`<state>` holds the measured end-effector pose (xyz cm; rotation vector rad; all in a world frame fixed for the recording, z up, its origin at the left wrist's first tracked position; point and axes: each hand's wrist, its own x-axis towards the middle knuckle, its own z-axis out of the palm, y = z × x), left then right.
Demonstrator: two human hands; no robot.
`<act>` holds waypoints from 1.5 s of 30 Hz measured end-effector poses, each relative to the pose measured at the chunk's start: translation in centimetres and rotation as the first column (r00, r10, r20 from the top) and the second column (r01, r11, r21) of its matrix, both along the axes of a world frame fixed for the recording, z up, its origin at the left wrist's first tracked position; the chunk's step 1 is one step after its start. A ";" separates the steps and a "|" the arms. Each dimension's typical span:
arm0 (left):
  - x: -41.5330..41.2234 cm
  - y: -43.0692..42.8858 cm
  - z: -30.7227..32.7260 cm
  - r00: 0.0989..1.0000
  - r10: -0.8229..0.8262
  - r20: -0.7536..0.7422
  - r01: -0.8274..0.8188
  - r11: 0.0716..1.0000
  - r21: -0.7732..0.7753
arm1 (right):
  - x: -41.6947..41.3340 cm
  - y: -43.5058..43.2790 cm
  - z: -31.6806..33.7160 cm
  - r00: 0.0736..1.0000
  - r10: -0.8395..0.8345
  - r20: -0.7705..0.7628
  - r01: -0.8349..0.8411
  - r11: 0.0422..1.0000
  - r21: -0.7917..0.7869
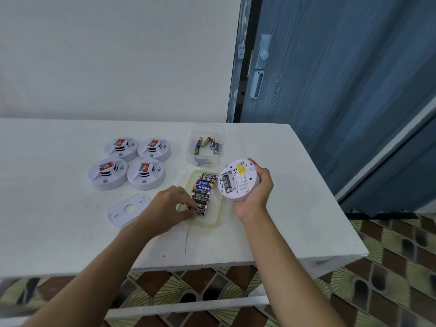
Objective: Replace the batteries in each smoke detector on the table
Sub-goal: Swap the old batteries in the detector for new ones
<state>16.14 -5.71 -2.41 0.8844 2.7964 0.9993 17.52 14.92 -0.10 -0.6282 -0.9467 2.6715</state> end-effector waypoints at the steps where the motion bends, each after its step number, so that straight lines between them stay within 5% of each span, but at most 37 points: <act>1: 0.0 0.0 -0.1 1.000 0.003 -0.017 -0.003 1.000 0.012 | 0.0 -0.1 0.0 1.000 0.003 0.002 -0.003 1.000 0.002; 12: 0.4 1.9 2.4 0.985 0.166 -0.045 -0.150 0.957 0.247 | 0.2 -1.7 -0.2 0.996 0.085 -0.035 -0.085 0.996 -0.002; 28: 0.4 4.3 3.6 0.989 0.151 -0.002 -0.150 0.987 0.064 | 0.3 -2.1 0.3 0.993 0.105 -0.049 -0.100 0.991 0.087; 41: 0.0 4.3 3.7 0.955 0.208 0.212 -0.238 0.963 0.129 | -0.2 -2.0 -0.5 0.987 0.155 -0.051 -0.144 0.974 0.175; 45: 0.1 4.3 4.1 0.979 0.166 0.115 -0.172 0.984 0.041 | -0.5 -2.1 -0.7 0.994 0.110 0.007 -0.109 0.973 0.205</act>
